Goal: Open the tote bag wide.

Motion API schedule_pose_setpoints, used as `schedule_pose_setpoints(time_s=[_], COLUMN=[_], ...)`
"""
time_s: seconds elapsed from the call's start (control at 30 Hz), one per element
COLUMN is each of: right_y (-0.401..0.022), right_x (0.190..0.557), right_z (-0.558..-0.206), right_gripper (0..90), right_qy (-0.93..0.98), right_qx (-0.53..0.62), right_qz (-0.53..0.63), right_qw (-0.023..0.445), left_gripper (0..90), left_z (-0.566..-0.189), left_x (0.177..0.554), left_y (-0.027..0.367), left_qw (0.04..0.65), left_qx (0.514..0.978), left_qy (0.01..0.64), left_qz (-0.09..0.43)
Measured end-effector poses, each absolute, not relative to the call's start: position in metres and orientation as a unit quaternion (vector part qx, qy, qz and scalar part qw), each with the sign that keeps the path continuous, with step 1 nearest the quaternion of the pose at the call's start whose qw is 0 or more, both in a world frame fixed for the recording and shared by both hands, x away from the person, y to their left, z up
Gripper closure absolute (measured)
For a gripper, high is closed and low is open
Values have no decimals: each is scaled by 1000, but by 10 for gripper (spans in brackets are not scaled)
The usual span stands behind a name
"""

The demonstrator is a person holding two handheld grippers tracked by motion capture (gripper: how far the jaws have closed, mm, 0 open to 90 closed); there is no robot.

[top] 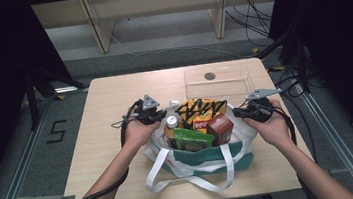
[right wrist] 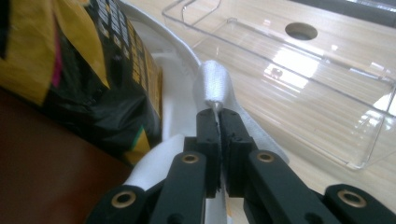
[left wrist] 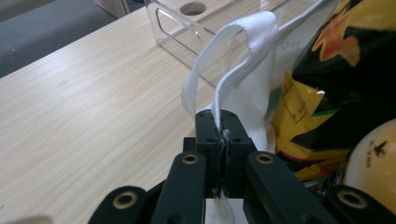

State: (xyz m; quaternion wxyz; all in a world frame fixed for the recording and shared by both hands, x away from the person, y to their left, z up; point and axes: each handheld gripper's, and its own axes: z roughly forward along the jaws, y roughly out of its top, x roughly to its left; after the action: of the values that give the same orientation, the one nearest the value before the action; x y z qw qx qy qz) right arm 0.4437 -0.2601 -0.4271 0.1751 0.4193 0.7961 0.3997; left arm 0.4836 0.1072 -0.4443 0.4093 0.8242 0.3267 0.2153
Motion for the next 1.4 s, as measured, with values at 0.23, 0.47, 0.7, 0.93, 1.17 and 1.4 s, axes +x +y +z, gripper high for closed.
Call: schedule_pose_setpoints(time_s=[0.23,0.47,0.7,0.93,1.17,1.4], right_y=[-262,-262,-262,-263,-264,-268], right_x=[447,448,451,453,451,442], right_z=[-433,-441,-448,-453,-450,-422], right_gripper=[880,883,883,882,857,713], right_qy=[801,802,805,811,806,786], right_qx=[405,418,424,421,424,418], right_qz=[400,392,382,376,382,422], right_qw=[186,168,161,156,159,175], left_gripper=[875,874,874,873,817,696], left_z=[-451,-462,-467,-471,-462,-441], left_x=[485,486,488,487,485,475], left_y=[108,106,109,106,111,121], left_qw=[402,395,373,390,409,431], left_qx=[827,830,845,830,819,804], left_qy=[328,335,322,342,350,353], left_qz=[217,207,208,204,199,209])
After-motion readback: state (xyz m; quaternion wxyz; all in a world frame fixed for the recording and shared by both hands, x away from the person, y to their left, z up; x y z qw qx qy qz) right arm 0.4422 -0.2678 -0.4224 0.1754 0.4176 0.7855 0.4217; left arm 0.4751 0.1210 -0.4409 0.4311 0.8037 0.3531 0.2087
